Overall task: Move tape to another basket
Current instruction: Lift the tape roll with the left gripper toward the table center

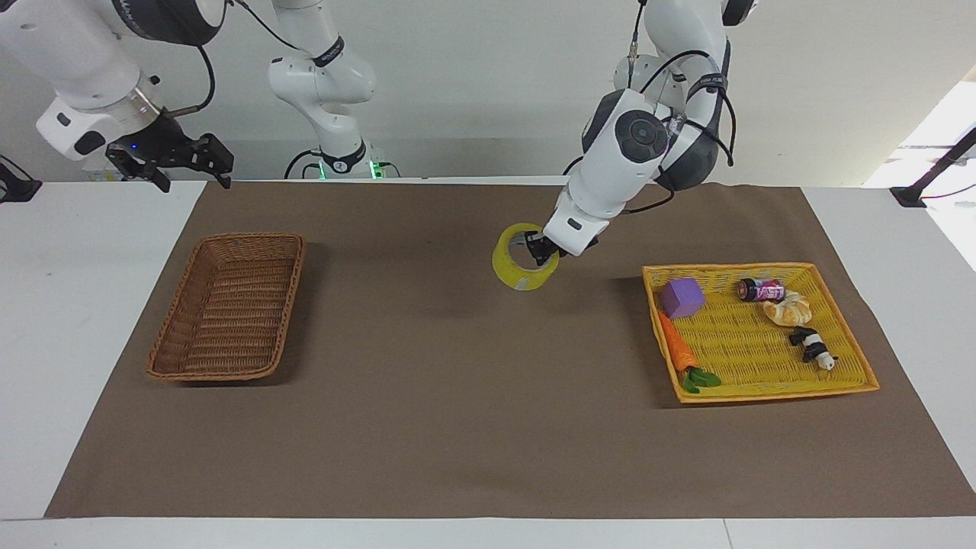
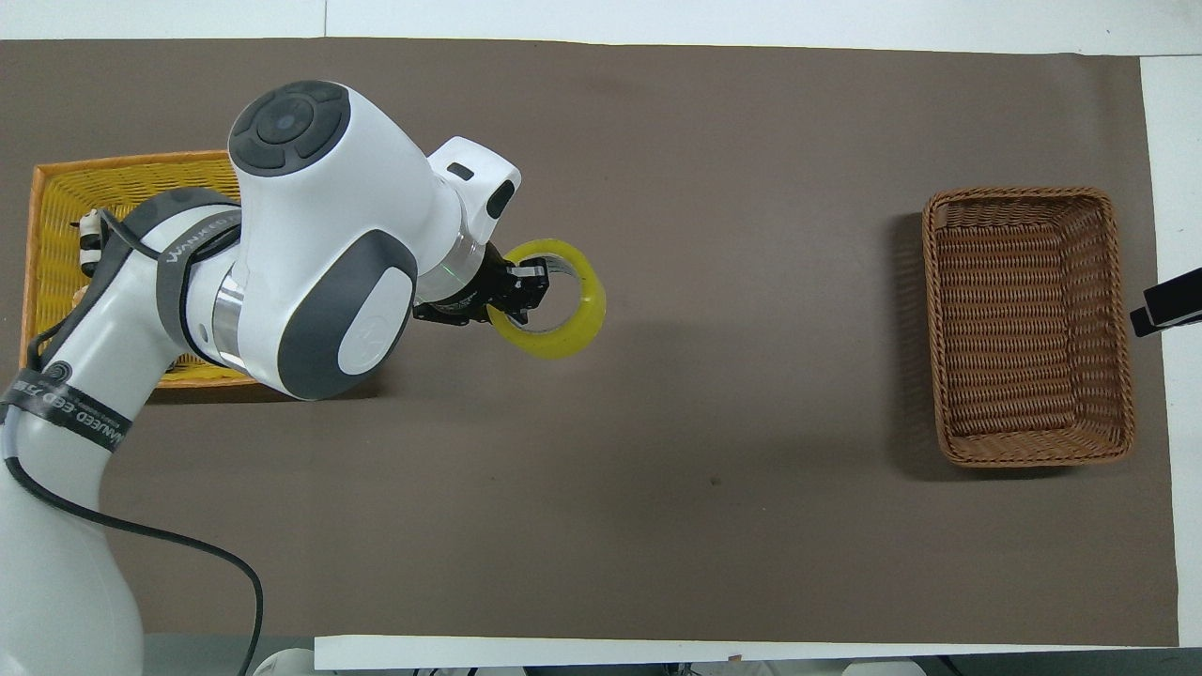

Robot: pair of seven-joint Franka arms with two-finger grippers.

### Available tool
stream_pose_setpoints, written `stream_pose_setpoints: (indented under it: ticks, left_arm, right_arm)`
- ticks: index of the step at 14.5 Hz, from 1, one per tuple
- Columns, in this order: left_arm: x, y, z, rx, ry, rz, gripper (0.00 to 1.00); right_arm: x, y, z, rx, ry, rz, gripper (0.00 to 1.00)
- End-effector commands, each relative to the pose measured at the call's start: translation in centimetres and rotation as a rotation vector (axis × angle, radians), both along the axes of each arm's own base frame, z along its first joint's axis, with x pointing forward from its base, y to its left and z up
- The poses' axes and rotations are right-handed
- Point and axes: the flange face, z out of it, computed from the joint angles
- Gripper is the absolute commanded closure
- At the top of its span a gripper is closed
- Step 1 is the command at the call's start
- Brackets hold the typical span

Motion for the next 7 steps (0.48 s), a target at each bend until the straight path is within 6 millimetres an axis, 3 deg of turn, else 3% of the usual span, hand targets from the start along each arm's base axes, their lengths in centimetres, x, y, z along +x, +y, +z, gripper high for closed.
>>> stream_pose_setpoints:
  ticks: [1,7]
  left_arm:
    - [0.07,1.06,1.10,-0.042,0.003,0.042,1.00]
    - [0.30,1.39,1.10,-0.061,0.029,0.075,1.00]
  right_arm:
    - [-0.38,0.12,-0.07,-0.003,0.007,0.000,0.00]
    - [-0.38,0.12,-0.07,-0.003,0.007,0.000,0.00]
